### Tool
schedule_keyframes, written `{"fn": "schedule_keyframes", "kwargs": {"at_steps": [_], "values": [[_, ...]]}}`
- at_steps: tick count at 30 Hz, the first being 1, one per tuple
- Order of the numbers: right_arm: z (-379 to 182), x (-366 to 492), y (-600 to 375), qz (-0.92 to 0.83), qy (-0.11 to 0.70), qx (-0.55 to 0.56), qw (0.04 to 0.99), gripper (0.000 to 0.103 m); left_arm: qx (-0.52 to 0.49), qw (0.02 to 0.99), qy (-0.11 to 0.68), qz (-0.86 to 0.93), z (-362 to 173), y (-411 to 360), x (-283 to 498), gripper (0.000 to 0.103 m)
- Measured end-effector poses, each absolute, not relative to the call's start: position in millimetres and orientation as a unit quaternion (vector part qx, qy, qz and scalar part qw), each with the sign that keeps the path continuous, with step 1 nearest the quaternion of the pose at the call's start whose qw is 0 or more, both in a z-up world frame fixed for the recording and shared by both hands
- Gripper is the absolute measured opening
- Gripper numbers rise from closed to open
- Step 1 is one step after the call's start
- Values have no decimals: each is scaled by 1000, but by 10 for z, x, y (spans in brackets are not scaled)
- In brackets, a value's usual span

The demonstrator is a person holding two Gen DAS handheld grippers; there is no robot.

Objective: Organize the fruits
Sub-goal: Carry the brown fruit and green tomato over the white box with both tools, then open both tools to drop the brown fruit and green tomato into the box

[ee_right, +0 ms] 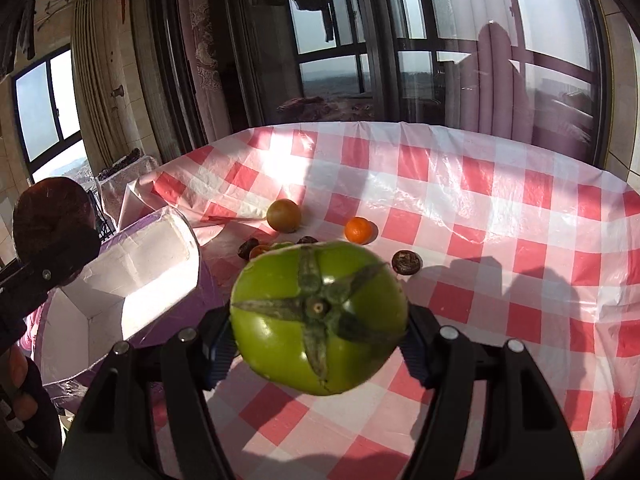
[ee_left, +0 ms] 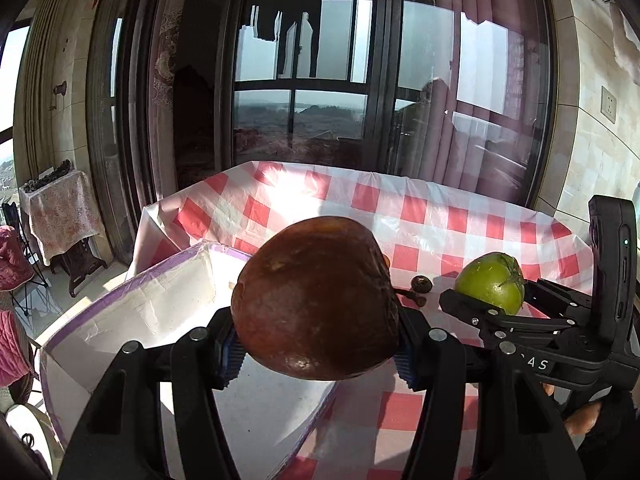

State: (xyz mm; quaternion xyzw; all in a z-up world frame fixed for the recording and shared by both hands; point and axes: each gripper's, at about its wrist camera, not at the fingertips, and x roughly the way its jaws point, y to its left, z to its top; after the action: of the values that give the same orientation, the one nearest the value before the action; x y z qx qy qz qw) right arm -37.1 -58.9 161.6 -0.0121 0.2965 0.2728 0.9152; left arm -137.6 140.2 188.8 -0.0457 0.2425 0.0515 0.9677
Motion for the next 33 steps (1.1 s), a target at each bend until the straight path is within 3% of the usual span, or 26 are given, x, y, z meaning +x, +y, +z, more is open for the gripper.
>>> {"fn": "schedule_keyframes", "kwargs": {"at_steps": [12,19,30,33], "values": [[1820,-625,929,411,305,-119,851,68,-31,916,392,84,1406,2397,-1297,56],[1420,-502,1594,385,380,-236,807,68,-7,878,472,75,1098,2571,-1128,56],[691,-310,1892,317,444,-391,741,68,35,786,615,57,620,2591,-914,56],[467,-326,1990,288,429,-461,721,68,31,764,643,49,493,2593,-913,56]]}}
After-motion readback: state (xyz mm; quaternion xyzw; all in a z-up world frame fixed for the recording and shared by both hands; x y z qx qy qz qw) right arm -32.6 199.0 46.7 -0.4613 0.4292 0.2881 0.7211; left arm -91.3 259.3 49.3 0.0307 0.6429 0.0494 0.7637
